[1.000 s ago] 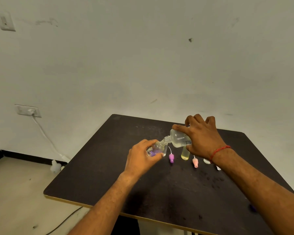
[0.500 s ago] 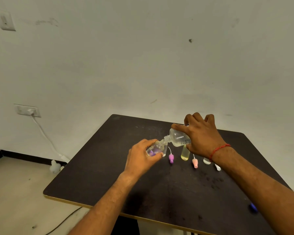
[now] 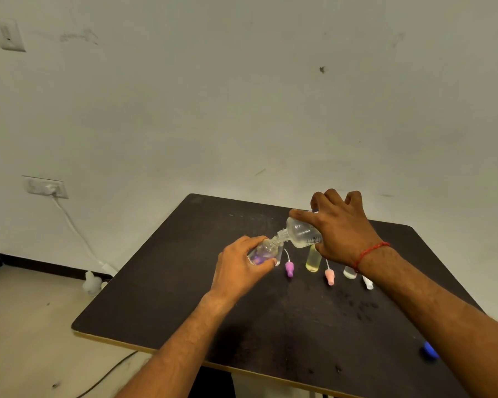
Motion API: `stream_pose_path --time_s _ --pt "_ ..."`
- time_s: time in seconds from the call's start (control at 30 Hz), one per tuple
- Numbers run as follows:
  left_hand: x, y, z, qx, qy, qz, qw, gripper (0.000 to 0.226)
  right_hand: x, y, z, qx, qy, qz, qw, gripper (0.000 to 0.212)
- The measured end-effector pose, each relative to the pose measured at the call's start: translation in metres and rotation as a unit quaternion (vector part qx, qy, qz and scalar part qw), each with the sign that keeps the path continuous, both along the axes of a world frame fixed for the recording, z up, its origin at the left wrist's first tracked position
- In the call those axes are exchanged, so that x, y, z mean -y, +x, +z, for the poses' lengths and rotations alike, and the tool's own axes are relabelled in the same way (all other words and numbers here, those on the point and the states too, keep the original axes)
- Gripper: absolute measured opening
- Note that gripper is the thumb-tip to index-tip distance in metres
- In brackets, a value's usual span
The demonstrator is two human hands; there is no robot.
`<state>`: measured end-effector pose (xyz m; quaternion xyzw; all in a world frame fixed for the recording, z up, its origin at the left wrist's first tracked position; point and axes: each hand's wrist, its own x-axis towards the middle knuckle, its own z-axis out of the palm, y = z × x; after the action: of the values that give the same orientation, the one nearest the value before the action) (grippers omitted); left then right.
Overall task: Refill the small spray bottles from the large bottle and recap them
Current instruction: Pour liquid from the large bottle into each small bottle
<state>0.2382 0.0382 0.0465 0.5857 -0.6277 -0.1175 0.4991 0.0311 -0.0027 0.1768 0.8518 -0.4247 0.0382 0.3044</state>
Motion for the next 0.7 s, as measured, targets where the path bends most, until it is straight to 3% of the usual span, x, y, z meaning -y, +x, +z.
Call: stream_pose_path --time_s 0.7 --pt "-0.0019 -0.0026 -0.0026 -0.018 -0.002 -0.004 1.000 0.054 -0.0035 0.0040 0.0070 -0.031 -0.021 0.006 0.999 0.087"
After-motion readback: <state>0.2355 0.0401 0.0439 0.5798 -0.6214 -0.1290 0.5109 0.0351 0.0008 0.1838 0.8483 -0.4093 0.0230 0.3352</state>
